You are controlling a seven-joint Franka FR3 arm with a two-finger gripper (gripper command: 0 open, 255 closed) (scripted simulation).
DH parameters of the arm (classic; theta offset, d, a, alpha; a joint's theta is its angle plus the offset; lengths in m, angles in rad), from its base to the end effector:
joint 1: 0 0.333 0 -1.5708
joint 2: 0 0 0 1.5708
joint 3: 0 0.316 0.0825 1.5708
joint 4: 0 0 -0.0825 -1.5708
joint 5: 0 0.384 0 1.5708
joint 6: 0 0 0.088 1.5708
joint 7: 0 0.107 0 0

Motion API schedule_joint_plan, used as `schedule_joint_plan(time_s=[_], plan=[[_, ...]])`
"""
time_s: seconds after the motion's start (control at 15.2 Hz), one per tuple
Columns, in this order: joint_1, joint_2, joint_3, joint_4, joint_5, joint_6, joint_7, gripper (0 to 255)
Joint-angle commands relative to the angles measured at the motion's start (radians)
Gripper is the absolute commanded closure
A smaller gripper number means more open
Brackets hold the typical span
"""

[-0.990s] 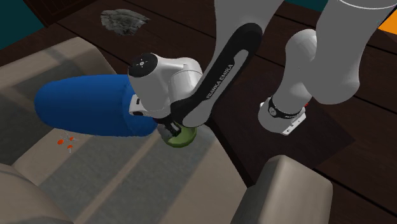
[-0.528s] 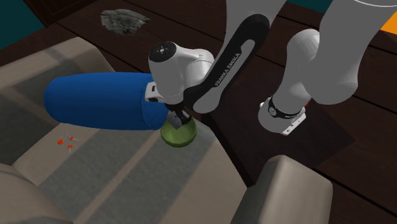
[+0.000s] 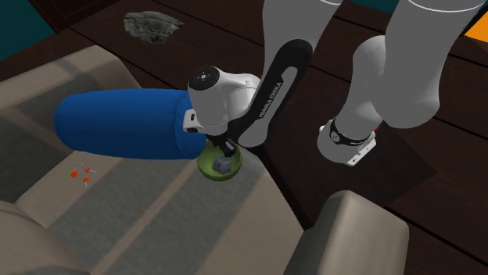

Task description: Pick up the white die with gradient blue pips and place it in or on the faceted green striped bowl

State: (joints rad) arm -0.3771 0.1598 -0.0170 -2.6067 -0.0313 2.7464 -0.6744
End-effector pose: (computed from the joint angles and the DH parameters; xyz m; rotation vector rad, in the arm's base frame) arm 0.4020 -0.1661 0.1960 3.1016 0.4838 -0.0387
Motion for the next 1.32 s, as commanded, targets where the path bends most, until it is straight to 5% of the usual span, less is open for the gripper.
schedule_joint_plan(time_s=[0.0, 0.53, 0.59, 0.92, 1.25], plan=[[0.001, 0.041, 0.001, 0.007, -0.002, 0.036, -0.001, 255], [0.0, 0.061, 0.001, 0.01, -0.003, 0.053, 0.0, 255], [0.001, 0.06, 0.001, 0.008, -0.003, 0.053, 0.001, 0], [0.0, 0.061, 0.001, 0.01, -0.003, 0.053, 0.0, 0], [-0.001, -0.086, 0.005, 0.002, 0.001, -0.086, -0.003, 0]])
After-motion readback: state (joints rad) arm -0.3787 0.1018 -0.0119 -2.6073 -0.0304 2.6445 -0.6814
